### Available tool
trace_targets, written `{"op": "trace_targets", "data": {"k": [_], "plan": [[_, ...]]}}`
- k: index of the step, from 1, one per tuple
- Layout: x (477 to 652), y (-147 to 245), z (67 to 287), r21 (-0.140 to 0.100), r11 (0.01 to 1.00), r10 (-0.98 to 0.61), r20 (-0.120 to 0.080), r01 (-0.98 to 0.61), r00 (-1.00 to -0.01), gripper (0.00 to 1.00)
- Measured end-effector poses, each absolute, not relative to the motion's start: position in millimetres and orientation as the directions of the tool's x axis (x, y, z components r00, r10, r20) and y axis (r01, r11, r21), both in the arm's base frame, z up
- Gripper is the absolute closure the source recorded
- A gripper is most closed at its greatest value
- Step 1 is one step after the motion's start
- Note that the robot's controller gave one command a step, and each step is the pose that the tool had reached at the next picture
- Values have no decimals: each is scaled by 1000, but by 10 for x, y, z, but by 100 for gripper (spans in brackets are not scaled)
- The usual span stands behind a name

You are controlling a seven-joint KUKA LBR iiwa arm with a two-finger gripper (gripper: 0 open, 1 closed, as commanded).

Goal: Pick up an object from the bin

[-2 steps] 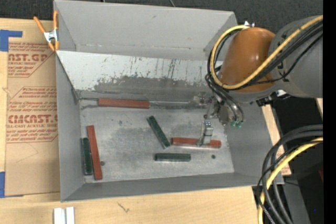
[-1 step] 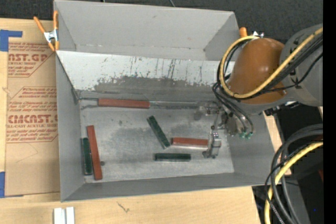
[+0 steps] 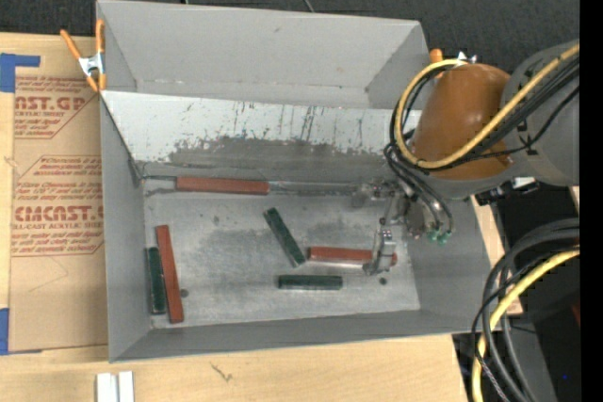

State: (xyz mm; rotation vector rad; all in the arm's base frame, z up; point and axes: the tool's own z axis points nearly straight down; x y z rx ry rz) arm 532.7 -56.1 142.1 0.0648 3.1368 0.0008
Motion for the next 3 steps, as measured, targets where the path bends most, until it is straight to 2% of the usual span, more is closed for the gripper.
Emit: {"op": "trace_targets", "data": {"k": [1,2,3], "plan": [[5442,-514,715,1,998,66,-3,66,-998,0],[5495,-593,697,1,986,167,-1,167,-986,100],[5495,-592,698,1,986,167,-2,167,-986,100]]}}
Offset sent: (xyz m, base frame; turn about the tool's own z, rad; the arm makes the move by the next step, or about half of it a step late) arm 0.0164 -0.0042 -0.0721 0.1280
